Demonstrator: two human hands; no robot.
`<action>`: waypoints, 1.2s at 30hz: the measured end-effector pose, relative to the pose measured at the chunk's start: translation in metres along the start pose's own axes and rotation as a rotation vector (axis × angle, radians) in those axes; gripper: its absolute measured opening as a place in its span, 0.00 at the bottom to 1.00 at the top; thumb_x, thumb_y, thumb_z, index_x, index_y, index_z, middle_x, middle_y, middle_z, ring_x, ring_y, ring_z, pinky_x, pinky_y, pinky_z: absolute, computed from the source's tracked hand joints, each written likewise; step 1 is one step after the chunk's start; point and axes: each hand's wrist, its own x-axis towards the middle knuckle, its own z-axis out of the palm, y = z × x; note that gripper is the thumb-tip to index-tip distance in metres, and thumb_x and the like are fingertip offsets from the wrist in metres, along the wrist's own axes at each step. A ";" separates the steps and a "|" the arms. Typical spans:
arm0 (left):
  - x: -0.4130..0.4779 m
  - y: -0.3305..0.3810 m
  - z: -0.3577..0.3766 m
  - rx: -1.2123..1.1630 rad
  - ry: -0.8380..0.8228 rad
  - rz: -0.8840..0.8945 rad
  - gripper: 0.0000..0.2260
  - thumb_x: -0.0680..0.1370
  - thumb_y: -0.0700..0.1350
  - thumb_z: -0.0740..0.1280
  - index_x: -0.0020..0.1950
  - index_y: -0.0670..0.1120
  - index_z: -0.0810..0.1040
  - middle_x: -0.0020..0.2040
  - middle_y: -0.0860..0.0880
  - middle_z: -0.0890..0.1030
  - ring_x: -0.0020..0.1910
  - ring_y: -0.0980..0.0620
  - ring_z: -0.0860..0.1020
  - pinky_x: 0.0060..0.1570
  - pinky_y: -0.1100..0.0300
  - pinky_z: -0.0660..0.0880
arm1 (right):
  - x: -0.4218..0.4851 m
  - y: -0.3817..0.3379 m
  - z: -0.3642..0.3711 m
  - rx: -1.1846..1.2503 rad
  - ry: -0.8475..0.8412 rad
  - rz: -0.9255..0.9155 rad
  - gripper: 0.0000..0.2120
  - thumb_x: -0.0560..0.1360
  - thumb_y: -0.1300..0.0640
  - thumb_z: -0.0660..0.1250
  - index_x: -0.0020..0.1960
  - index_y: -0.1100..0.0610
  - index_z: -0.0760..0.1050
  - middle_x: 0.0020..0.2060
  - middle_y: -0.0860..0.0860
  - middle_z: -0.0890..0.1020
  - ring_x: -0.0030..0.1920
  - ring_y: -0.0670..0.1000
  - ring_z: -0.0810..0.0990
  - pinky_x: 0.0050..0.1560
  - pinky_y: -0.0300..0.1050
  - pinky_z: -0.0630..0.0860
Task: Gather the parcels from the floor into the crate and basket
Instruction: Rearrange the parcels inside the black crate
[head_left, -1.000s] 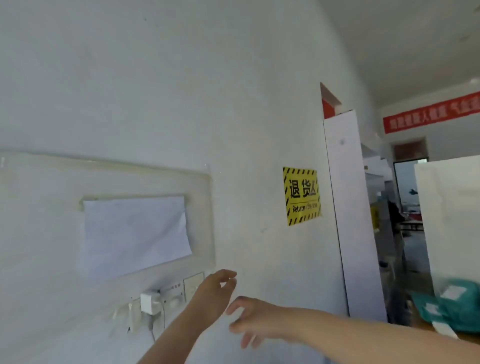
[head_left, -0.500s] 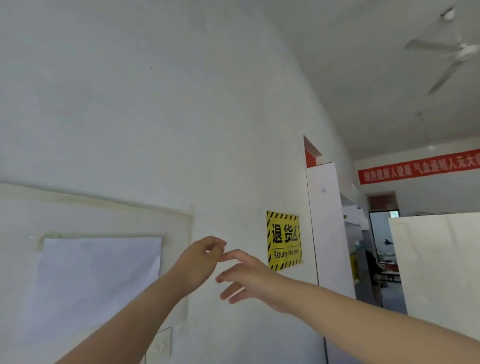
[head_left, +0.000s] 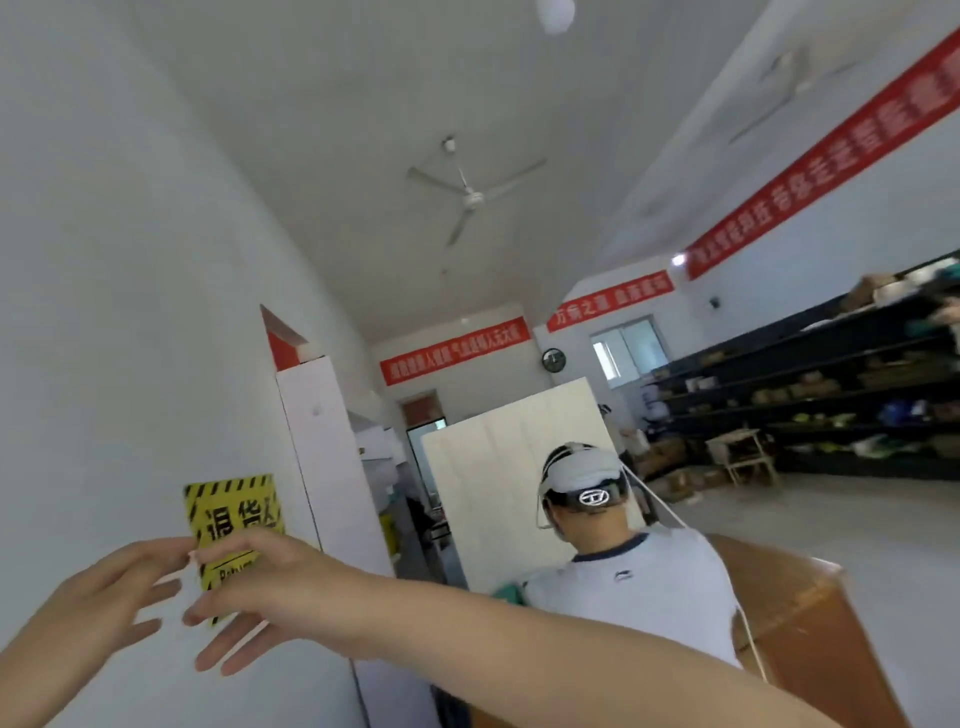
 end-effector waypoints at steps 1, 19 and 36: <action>-0.008 0.009 0.010 -0.011 -0.019 0.052 0.12 0.83 0.42 0.58 0.49 0.51 0.80 0.58 0.47 0.81 0.55 0.48 0.78 0.59 0.45 0.73 | -0.005 0.001 -0.005 0.006 0.021 0.002 0.23 0.78 0.62 0.64 0.72 0.55 0.64 0.51 0.56 0.79 0.43 0.58 0.81 0.57 0.55 0.77; -0.085 -0.114 -0.094 0.063 0.233 -0.169 0.11 0.82 0.47 0.58 0.60 0.52 0.77 0.60 0.51 0.78 0.59 0.51 0.77 0.56 0.57 0.74 | 0.066 0.067 0.106 -0.007 -0.243 -0.092 0.16 0.80 0.61 0.64 0.66 0.52 0.71 0.58 0.58 0.81 0.52 0.59 0.84 0.57 0.53 0.80; -0.175 -0.365 -0.009 0.061 0.692 -0.797 0.12 0.82 0.43 0.58 0.63 0.49 0.76 0.58 0.51 0.80 0.57 0.52 0.78 0.54 0.60 0.73 | 0.170 0.369 0.177 -0.055 -0.798 0.075 0.12 0.79 0.60 0.65 0.55 0.43 0.76 0.60 0.45 0.80 0.60 0.44 0.78 0.59 0.46 0.74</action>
